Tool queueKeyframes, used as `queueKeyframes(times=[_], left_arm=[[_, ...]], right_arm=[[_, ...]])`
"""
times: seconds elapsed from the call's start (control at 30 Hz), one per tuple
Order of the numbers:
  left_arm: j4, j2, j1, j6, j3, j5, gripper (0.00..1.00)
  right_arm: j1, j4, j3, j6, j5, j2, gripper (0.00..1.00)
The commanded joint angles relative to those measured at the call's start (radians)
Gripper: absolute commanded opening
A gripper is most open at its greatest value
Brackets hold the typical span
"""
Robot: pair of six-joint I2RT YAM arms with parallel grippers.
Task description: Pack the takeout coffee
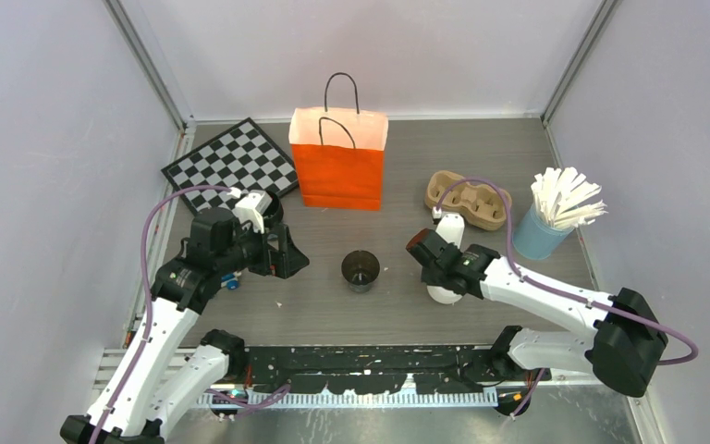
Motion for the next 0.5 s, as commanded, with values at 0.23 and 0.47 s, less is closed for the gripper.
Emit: queueKeyframes(times=[0.23, 0.47], left_arm=[[0.020, 0.017, -0.004, -0.002, 0.002, 0.009, 0.97], [0.020, 0.008, -0.004, -0.002, 0.001, 0.008, 0.97]], right_arm=[[0.000, 0.076, -0.027, -0.037, -0.011, -0.026, 0.03], [-0.002, 0.033, -0.007, -0.039, -0.018, -0.056, 0.06]])
